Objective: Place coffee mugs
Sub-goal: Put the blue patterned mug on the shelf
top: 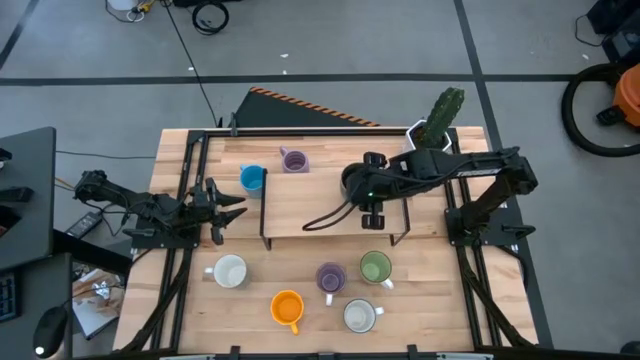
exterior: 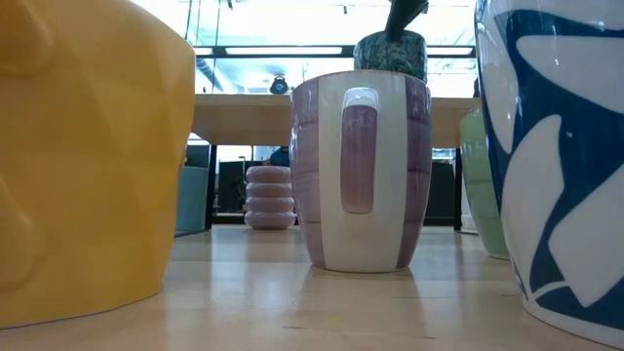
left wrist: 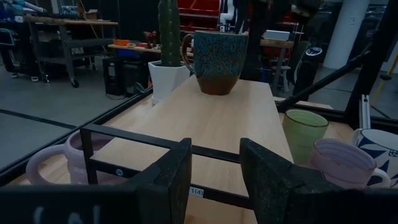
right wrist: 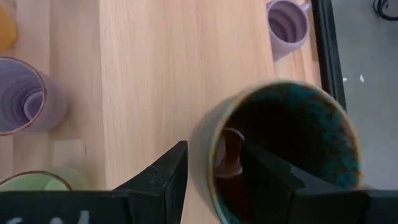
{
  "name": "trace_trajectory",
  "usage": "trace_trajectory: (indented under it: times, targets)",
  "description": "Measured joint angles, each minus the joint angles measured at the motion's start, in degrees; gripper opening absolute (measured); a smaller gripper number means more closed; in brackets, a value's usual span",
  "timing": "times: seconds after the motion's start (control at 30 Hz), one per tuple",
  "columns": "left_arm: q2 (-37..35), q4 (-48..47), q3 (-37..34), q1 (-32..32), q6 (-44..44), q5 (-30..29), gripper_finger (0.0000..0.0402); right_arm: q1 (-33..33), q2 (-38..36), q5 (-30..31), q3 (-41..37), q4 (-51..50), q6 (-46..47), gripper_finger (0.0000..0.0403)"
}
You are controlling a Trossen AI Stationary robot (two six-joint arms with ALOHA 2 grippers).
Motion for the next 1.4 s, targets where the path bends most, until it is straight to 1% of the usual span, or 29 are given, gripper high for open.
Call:
trace_trajectory:
  times: [0.17, 0.33, 0.5, 0.6, 0.7, 0.87, 1.03, 1.17, 1.3, 1.4]
  targets:
    - [0.0, -0.1, 0.0, 0.0, 0.0, 0.0, 0.0141, -1.2, 2.1, -0.5, 0.0, -1.3, 0.2, 0.0151]
    - [0.0, -0.3, 0.0, 0.0, 0.0, 0.0, 0.0141, -2.5, 2.6, -3.5, 0.0, -2.3, 1.0, 0.014]
    - [0.0, -0.4, 0.0, 0.0, -0.1, 0.0, 0.0141, -3.6, 2.8, -5.5, 0.0, -3.4, 1.9, 0.0099]
    - [0.0, -0.4, 0.0, 0.0, -0.1, 0.0, 0.0141, -3.7, 2.8, -5.4, 0.0, -3.7, 1.9, 0.007]
    - [0.0, -0.4, 0.0, 0.0, -0.1, 0.0, 0.0141, -3.6, 2.8, -5.6, 0.0, -4.4, 1.2, 0.0051]
    - [0.0, -0.5, 0.0, 0.0, -0.3, 0.0, 0.0141, -3.9, 2.5, -6.3, 0.0, -6.5, -0.4, 0.0049]
    - [0.0, -0.8, 0.0, 0.0, -1.2, 0.0, 0.0141, -4.8, 0.5, -6.6, -0.1, -12.3, -4.2, 0.005]
    - [0.0, -0.9, 0.0, 0.0, -1.2, 0.0, 0.0141, -7.7, -2.4, -11.1, -0.1, -13.0, -7.6, 0.005]
    - [0.0, -0.9, 0.0, 0.0, -1.1, 0.0, 0.0141, -11.6, -4.5, -17.8, 0.0, -13.3, -11.5, 0.005]
    - [0.0, -0.9, 0.0, 0.0, -1.1, 0.0, 0.0141, -13.7, -4.6, -20.3, 0.0, -13.4, -16.0, 0.005]
